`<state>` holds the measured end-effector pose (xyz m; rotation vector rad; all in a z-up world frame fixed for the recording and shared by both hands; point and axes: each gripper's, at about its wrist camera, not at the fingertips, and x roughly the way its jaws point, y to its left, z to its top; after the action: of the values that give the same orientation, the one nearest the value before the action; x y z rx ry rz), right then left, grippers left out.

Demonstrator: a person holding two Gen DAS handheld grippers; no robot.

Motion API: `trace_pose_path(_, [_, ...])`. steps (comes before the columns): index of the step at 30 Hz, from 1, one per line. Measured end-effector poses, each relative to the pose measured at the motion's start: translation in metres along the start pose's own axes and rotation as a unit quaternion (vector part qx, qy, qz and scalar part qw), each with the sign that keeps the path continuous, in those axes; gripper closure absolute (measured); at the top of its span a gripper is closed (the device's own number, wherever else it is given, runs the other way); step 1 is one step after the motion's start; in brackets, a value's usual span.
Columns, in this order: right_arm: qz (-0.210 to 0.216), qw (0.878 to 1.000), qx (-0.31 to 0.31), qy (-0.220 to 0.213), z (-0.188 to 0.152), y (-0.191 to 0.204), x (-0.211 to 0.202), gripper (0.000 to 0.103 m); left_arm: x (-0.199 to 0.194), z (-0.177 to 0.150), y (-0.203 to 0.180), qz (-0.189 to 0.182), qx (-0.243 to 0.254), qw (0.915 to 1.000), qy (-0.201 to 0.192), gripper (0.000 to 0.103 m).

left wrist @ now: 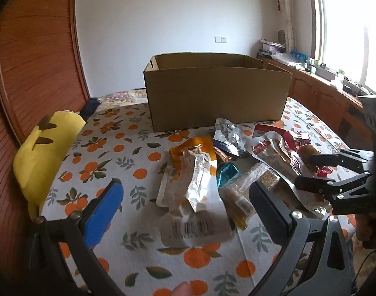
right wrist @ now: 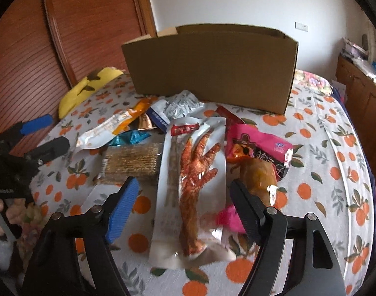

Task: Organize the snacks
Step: 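Reach both tools to the snacks and grasp packets with each gripper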

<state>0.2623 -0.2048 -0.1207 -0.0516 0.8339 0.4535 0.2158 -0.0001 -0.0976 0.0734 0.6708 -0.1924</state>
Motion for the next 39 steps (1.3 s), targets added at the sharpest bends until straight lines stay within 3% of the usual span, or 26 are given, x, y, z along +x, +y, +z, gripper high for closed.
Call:
trace_pose_path(10, [0.003,1.0,-0.002,0.029,0.003,-0.001,0.026,0.028,0.03,0.016,0.012,-0.057,-0.008,0.9972,0.049,0.003])
trace_pose_path(19, [0.001,0.999,0.006,0.033,0.001,-0.004,0.028,0.03,0.051,0.025,0.005,-0.076,0.013,0.9929,0.091,0.007])
trace_pose_path(20, [0.0,0.999,0.005,0.031,0.001,-0.004,0.028,0.03,0.053,0.025,0.005,-0.077,0.015,0.9925,0.094,0.008])
trace_pose_path(22, [-0.003,1.0,0.004,0.03,0.001,-0.003,0.028,0.03,0.059,0.026,0.005,-0.081,0.017,0.9909,0.106,0.022])
trace_pose_path(27, [-0.001,1.0,0.005,0.028,0.0,-0.004,0.027,0.03,0.07,0.025,0.005,-0.088,0.022,0.9879,0.126,0.03])
trace_pose_path(32, [0.0,1.0,0.006,0.028,0.0,-0.003,0.027,0.03,0.079,0.028,0.007,-0.105,0.017,0.984,0.143,0.036])
trace_pose_path(39, [0.0,1.0,0.005,0.028,0.0,-0.003,0.028,0.029,0.093,0.029,0.011,-0.117,0.014,0.9801,0.16,0.036])
